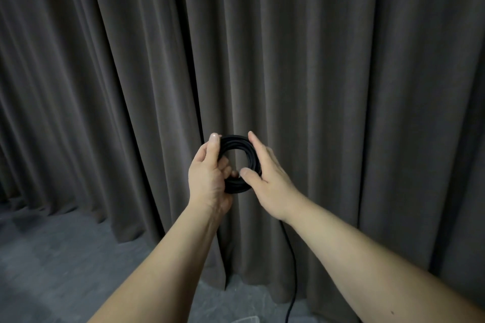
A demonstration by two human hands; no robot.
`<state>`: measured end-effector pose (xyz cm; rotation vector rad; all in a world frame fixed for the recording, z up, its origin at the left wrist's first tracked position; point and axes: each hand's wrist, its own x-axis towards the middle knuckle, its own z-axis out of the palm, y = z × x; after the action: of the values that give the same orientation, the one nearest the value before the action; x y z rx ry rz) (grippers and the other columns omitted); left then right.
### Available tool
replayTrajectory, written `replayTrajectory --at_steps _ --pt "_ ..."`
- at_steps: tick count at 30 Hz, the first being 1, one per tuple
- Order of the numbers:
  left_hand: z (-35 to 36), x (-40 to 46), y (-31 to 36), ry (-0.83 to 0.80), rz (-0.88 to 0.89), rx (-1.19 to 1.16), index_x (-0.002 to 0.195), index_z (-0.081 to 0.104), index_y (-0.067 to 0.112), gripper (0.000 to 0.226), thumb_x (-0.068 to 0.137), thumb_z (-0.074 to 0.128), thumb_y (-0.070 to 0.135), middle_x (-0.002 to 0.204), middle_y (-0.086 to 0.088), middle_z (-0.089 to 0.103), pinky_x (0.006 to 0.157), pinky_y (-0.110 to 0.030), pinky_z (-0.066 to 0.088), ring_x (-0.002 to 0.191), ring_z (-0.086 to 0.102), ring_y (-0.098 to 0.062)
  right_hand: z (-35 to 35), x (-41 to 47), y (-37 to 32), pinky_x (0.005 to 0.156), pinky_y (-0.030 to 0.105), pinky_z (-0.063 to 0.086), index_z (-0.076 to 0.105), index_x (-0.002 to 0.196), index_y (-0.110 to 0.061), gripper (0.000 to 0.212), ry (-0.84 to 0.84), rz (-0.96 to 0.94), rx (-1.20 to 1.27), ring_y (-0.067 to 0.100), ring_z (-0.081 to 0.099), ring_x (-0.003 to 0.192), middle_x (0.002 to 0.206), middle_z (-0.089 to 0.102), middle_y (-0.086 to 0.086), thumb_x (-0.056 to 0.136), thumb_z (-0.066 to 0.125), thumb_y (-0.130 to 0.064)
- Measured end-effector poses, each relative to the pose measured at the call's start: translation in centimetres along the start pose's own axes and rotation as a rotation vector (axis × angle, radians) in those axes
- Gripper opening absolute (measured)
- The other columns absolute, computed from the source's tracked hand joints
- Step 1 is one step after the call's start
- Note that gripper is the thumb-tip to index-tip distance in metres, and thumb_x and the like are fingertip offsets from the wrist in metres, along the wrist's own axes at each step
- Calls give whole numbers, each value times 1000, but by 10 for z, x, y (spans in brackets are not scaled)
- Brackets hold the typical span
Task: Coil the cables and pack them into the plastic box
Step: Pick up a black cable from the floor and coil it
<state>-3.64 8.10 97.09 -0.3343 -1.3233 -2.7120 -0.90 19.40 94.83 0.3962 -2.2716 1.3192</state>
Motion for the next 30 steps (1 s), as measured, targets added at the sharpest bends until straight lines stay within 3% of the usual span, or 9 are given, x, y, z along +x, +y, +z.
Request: replayTrajectory --at_steps 2,4,5,8,10,16,21,25,30 --pt "1 -1 3 27 -15 12 87 68 21 29 92 58 47 48 9 31 51 -24 30 44 24 -7 0 1 -1 114 26 22 8 150 -43 78 -6 7 25 6 23 141 156 22 -11 92 59 -29" --pt "1 -1 6 41 -31 -15 88 70 23 29 92 57 49 49 9 34 53 -27 32 44 25 -6 0 2 -5 110 43 38 12 146 -51 83 10 9 80 12 35 137 153 32 -10 84 64 -37" --pt "1 0 7 33 -34 -46 87 70 23 25 93 58 45 49 9 34 51 -24 33 42 26 -6 0 2 -5 108 44 41 15 146 -50 83 23 4 104 10 38 136 150 35 -11 83 66 -36" --pt "-2 0 6 10 -56 -131 87 67 21 18 95 57 33 48 8 36 40 -18 32 40 26 -5 3 -1 -3 111 14 26 22 150 -35 80 72 -41 44 -2 32 135 149 36 -10 86 68 -24" --pt "-5 1 4 5 -49 -100 88 67 20 17 95 56 30 48 7 35 41 -20 32 40 26 -7 0 -3 -2 106 6 21 20 151 -31 83 59 -49 -35 -2 30 136 150 34 -10 84 70 -26" --pt "-14 -2 3 -76 94 236 98 67 15 16 98 54 25 48 5 37 48 -26 30 41 29 -10 -10 0 -11 110 29 28 -4 149 -40 123 -180 22 -308 16 21 144 156 -7 -24 62 83 -45" --pt "-14 -11 -1 -127 74 248 103 67 16 17 98 53 26 49 3 32 51 -29 31 43 27 -11 -7 1 -10 105 32 37 -9 145 -47 130 -183 24 -329 21 32 138 151 13 -15 58 87 -40" --pt "-16 -14 -5 -132 62 248 106 66 15 21 100 49 26 50 4 33 52 -27 34 44 28 -10 -7 -4 -8 100 37 43 -12 144 -47 130 -199 41 -420 26 40 131 147 15 -8 58 86 -40" --pt "-22 -11 -7 -212 75 302 109 65 18 24 101 47 32 56 1 45 59 -30 42 54 46 -13 -4 -3 -7 87 35 48 -2 143 -41 119 -130 19 -544 29 52 115 139 22 0 60 83 -33"
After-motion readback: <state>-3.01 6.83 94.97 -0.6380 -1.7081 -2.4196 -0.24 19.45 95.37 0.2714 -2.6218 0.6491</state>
